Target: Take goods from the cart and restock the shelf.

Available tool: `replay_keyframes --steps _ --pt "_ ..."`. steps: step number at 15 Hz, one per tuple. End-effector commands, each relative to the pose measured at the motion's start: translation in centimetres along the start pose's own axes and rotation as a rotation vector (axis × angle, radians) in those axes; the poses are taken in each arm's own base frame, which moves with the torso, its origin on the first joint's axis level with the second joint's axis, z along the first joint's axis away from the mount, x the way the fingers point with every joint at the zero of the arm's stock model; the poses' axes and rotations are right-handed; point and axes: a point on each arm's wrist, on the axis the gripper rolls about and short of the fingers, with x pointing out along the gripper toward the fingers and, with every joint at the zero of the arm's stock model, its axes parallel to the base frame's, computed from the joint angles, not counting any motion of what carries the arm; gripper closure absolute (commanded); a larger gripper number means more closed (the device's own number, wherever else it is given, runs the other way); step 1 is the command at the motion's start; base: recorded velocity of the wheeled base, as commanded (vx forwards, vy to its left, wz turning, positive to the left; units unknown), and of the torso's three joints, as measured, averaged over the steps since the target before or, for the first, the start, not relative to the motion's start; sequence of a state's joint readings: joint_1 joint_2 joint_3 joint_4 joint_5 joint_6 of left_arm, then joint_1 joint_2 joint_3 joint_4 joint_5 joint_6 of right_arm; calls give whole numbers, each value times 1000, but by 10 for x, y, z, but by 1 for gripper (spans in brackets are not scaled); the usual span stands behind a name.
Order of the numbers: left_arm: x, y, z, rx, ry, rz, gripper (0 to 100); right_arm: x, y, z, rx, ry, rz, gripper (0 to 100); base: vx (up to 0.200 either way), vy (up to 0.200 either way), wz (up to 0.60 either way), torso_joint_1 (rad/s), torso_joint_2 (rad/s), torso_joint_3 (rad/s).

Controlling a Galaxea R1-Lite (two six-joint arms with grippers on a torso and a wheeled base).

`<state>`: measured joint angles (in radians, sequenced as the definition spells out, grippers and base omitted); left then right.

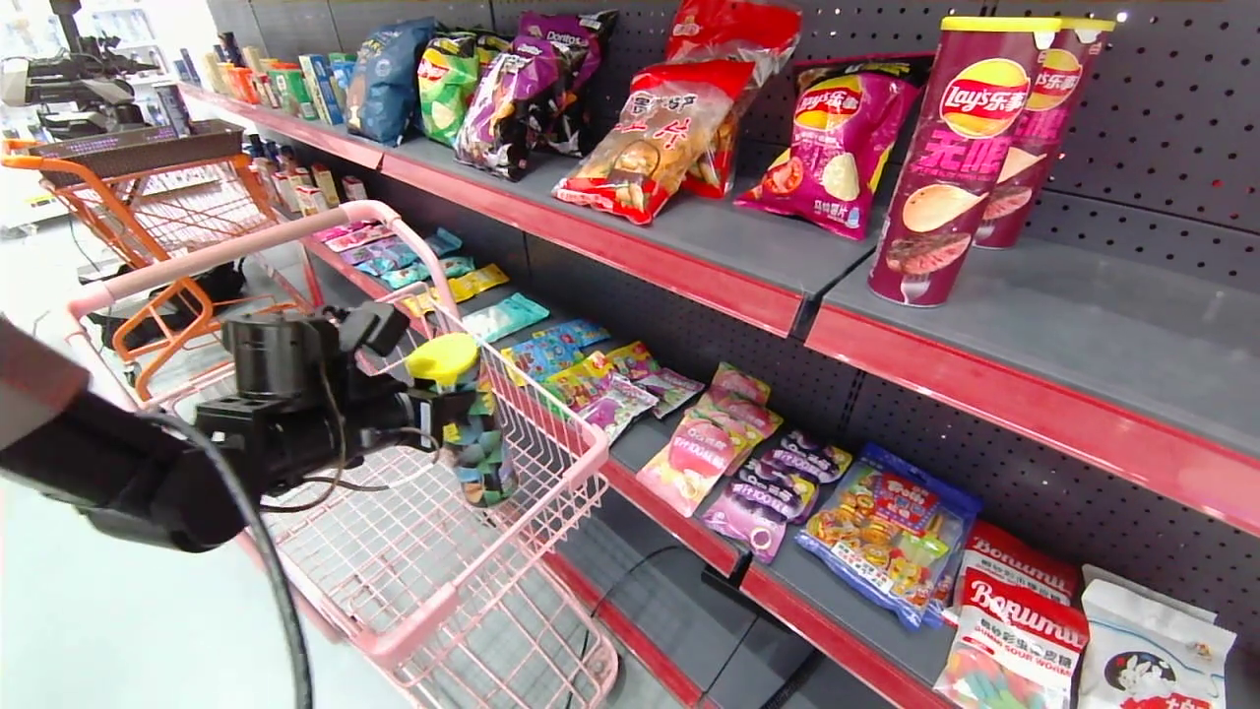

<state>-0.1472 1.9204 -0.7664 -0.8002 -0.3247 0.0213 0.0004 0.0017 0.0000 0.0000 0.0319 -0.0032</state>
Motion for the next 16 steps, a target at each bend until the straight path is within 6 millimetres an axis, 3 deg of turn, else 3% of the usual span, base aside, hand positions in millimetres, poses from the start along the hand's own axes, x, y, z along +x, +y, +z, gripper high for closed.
replay_keyframes --steps 1,2,4,7,12,14,16 --pt "-129 -29 65 32 -196 52 100 0 0 0 0 0 0 0 0 0 0 0 0 0" --pt "-169 -45 71 32 -214 50 100 0 0 0 0 0 0 0 0 0 0 0 0 0" --pt "-224 -67 71 52 -264 53 100 0 0 0 -1 0 -3 0 0 0 0 0 0 0" --pt "-280 -87 53 70 -346 124 100 0 0 0 0 0 -12 0 0 0 0 11 -35 -28" --pt "-337 -111 2 67 -346 150 100 0 0 0 0 0 -12 0 0 0 0 145 -432 -283" --pt "-354 -118 -20 65 -342 152 100 0 0 0 0 0 -12 0 0 0 0 198 -544 -347" --pt "-360 -121 -31 62 -333 151 100 0 0 0 0 0 -11 0 0 0 0 222 -566 -356"
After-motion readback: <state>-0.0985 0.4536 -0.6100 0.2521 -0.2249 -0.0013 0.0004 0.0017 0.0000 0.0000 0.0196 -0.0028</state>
